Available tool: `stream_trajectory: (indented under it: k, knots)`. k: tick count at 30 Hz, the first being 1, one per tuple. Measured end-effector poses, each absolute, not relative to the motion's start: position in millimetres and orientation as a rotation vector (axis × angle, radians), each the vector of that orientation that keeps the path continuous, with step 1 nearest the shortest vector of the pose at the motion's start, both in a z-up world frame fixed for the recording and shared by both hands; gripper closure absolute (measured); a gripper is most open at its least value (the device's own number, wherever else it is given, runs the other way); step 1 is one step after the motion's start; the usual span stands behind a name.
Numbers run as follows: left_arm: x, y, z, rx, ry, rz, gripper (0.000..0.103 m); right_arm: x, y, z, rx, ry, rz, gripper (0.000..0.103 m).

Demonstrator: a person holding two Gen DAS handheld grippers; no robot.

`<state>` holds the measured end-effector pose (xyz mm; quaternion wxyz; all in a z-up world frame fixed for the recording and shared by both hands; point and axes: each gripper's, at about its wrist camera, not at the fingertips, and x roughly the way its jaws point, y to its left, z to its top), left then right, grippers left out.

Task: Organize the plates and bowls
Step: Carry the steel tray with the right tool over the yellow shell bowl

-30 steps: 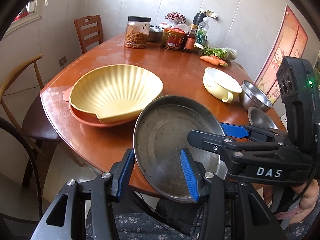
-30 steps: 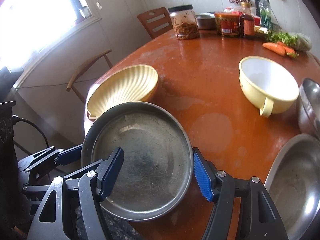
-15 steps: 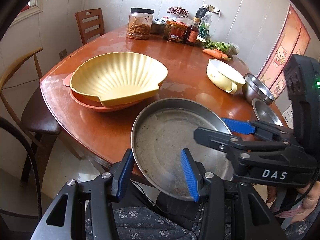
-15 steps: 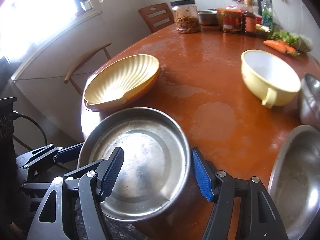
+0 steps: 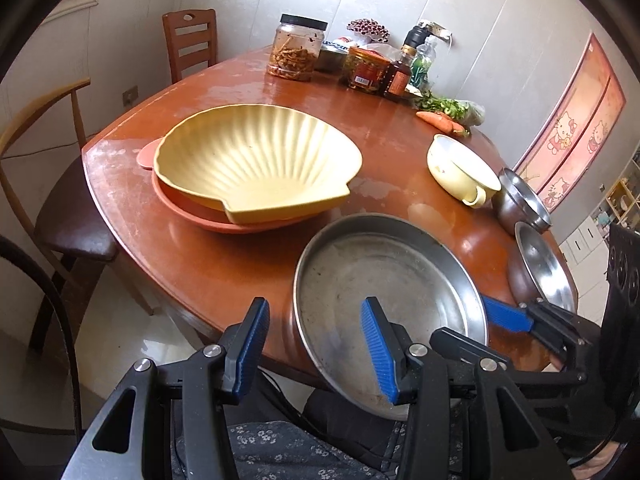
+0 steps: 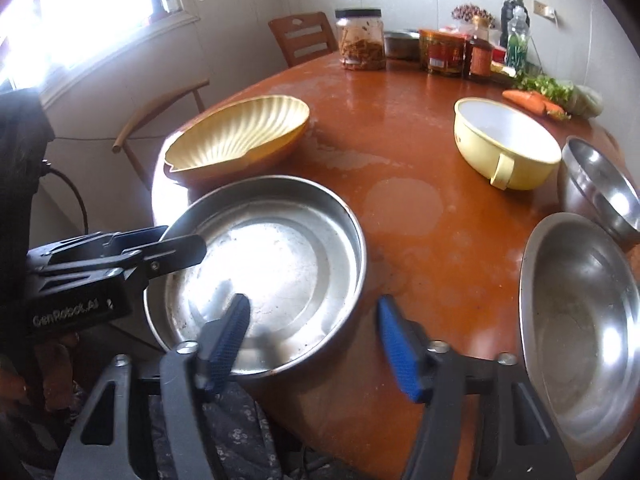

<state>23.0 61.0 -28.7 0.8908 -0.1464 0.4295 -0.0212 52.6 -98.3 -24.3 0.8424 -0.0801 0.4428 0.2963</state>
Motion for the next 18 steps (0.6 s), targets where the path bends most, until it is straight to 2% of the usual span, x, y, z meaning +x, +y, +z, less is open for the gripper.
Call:
stream_trajectory:
  k: [2,4,18]
  knots:
    - [23.1,56.9,-28.8,-0.296,0.890,-0.061,0.055,48.5,-95.2,-24.5,-0.189,0.914,0.620,0.054]
    - [23.0,51.5,-28.3,-0.278,0.891,-0.065,0.055,45.8,-92.3,-24.9,-0.205,0.906,0.621,0.056]
    - [15.0,46.7,2.1,-0.275,0.828,-0.091,0.055,44.5,-98.2,2.3,-0.191,0.838,0.595,0.056]
